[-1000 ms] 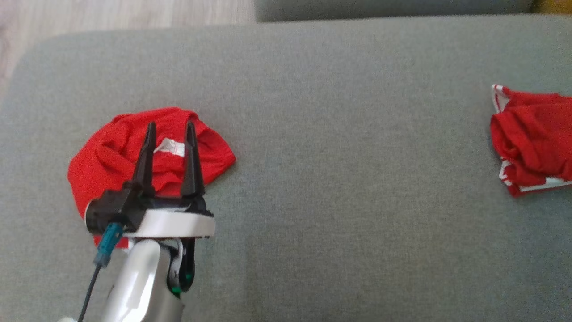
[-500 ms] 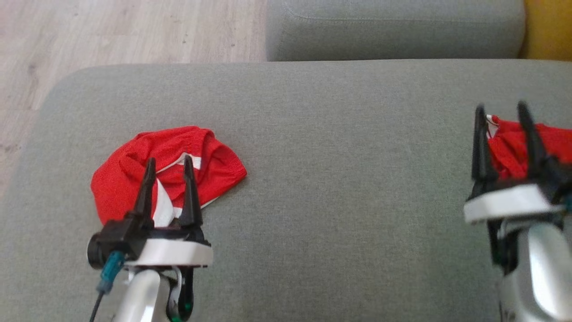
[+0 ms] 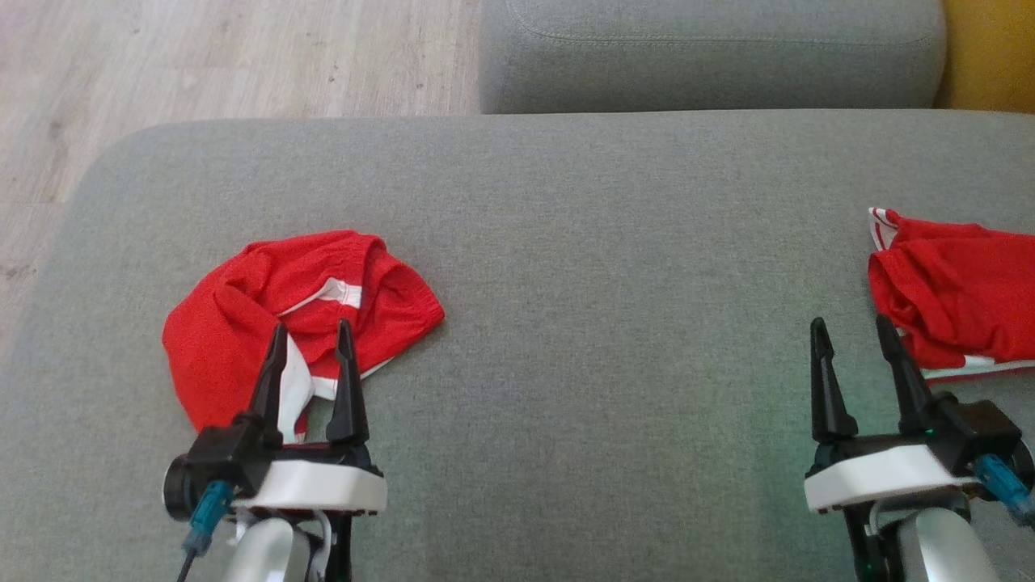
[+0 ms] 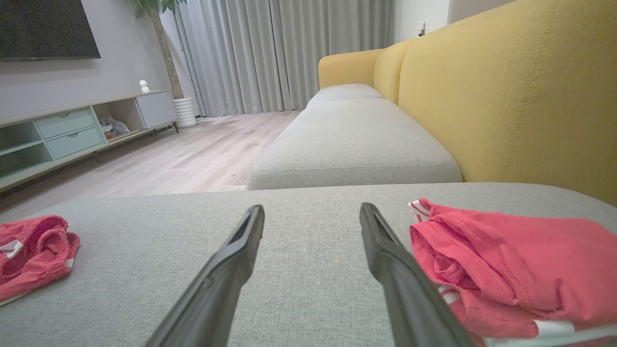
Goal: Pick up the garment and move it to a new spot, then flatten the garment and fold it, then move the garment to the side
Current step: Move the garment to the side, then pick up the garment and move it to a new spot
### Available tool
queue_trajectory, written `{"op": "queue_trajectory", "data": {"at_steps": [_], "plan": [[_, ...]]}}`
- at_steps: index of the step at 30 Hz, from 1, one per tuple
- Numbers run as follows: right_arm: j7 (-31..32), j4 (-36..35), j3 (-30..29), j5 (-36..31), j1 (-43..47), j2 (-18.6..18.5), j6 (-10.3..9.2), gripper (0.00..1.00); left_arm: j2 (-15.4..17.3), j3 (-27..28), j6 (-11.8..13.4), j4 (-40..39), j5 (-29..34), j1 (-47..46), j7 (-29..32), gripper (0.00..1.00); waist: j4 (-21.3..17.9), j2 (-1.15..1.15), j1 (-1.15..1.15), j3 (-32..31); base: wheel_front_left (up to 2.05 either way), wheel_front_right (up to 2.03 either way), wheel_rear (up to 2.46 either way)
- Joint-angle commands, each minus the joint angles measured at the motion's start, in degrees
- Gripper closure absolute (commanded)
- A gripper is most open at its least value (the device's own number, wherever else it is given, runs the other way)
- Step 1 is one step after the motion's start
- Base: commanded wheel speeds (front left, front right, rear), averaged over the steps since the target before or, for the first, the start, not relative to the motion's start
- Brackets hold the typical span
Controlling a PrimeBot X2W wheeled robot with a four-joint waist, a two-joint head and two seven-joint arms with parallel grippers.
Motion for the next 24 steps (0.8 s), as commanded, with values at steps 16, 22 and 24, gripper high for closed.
{"op": "queue_trajectory", "data": {"at_steps": [16, 22, 24], "plan": [[-0.8, -4.3, 4.3, 1.7, -1.5, -0.3, -0.04, 0.00, 0.4, 2.4, 0.3, -1.6, -0.2, -2.8, -0.4, 0.00, 2.5, 0.00, 0.00, 0.6, 0.00, 0.00, 0.00], [-0.8, -4.6, 7.1, 1.9, -0.7, -0.3, -0.04, 0.00, 0.4, 2.9, 0.5, -1.4, 0.0, -2.4, -0.4, 0.00, 7.4, 0.00, 0.00, 0.0, 0.00, 0.00, 0.00], [-0.8, -4.7, 7.7, 2.2, -0.6, -0.3, -0.04, 0.00, 0.4, 3.0, 0.5, -1.4, 0.2, -2.2, -0.4, 0.00, 9.3, 0.00, 0.00, -0.3, 0.00, 0.00, 0.00]]}}
